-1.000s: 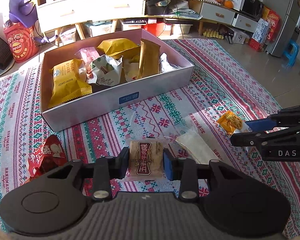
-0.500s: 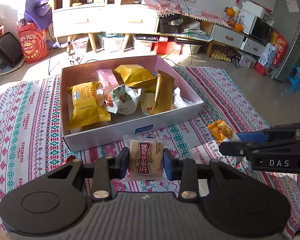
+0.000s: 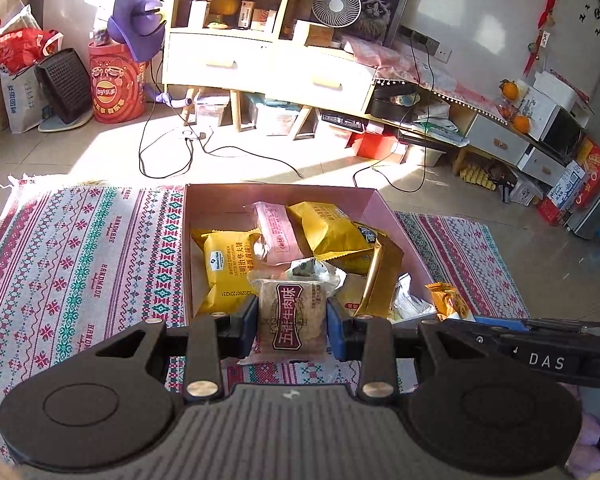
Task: Organize snacks
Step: 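Carry both held packs into the pink box and open both grippers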
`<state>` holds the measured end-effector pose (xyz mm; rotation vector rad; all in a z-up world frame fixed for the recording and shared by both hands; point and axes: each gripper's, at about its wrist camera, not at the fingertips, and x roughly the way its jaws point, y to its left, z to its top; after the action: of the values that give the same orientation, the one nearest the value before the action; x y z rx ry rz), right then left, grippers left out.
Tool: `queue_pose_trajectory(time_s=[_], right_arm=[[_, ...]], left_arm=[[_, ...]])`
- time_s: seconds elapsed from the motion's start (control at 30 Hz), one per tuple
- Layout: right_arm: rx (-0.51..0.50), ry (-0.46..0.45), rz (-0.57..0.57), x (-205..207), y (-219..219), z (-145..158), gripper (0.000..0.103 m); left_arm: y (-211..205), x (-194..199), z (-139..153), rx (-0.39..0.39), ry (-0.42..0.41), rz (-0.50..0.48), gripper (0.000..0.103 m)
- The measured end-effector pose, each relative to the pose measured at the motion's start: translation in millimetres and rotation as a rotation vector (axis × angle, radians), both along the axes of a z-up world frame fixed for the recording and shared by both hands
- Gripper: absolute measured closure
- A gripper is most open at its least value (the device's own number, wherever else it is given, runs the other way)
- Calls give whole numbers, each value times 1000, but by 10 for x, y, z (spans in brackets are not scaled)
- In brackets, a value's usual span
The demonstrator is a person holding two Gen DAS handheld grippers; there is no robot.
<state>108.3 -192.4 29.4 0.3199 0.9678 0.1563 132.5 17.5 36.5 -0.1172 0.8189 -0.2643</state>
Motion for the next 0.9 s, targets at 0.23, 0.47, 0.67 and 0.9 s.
queue_pose_trajectory(time_s=[0.23, 0.47, 0.67, 0.9], right_arm=[[25, 11, -50, 216, -109, -131, 67], [28, -6, -57, 413, -125, -207, 67], [24, -8, -49, 516, -120, -285, 67], [25, -12, -43, 593, -123, -330, 66]], left_arm=[[13, 455, -53, 46, 6, 72, 61], [-1, 892, -203, 69, 36, 138, 61], [-80, 1092, -278, 104, 29, 154, 61], [-118, 1195, -355, 132, 5, 166, 61]])
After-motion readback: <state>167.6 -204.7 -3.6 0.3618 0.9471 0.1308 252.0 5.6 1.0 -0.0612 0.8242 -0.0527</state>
